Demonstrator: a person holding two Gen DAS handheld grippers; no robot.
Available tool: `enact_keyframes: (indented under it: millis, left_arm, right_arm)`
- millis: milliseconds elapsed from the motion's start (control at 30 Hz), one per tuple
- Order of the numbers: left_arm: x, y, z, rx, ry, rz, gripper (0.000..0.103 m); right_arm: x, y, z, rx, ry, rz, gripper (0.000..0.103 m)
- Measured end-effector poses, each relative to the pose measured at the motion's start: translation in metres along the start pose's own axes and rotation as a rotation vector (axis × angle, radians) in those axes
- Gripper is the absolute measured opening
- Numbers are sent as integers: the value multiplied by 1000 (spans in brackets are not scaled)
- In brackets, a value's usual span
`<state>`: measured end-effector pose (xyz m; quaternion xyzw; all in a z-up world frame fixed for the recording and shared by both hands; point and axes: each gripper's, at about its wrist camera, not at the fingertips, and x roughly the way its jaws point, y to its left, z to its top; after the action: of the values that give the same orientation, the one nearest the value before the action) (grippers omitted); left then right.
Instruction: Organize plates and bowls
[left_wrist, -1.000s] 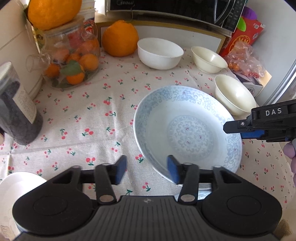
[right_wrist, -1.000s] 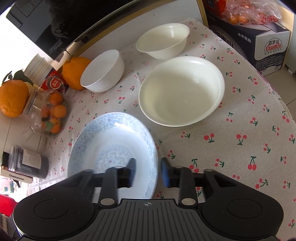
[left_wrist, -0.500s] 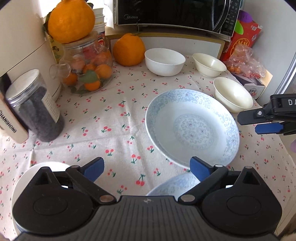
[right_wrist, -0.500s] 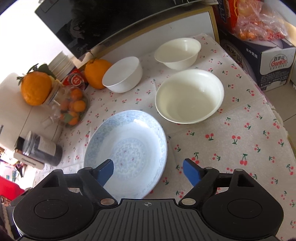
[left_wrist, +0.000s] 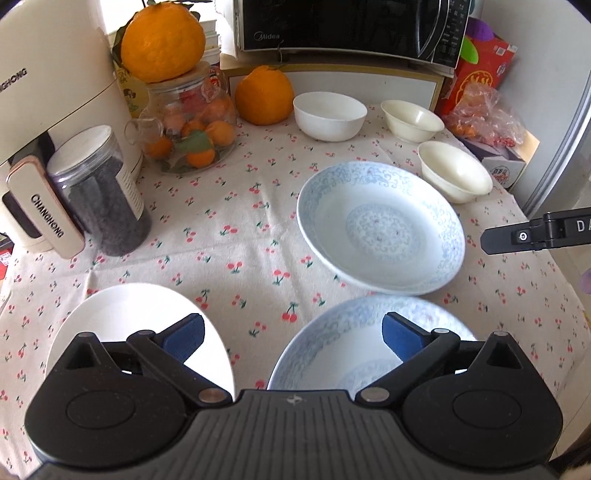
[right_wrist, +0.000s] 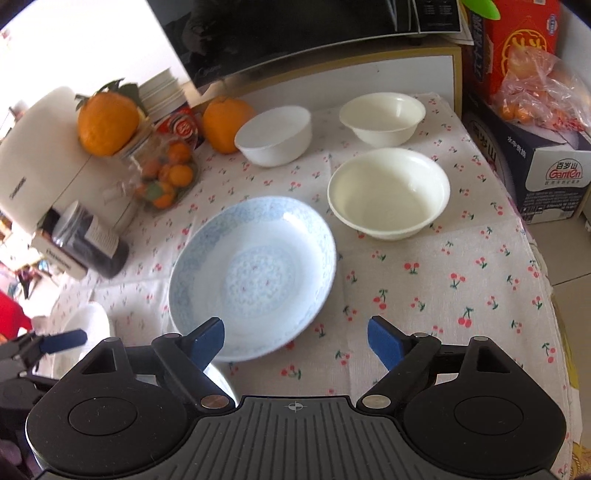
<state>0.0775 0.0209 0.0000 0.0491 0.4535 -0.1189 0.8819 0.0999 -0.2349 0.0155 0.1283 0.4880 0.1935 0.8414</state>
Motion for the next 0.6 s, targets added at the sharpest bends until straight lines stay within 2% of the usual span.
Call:
enact_keyframes:
  millis: [600]
  left_arm:
    - [-13,6,-44,34,84,-8,102]
  right_arm:
    - [5,19,-35,-102,68,18,87]
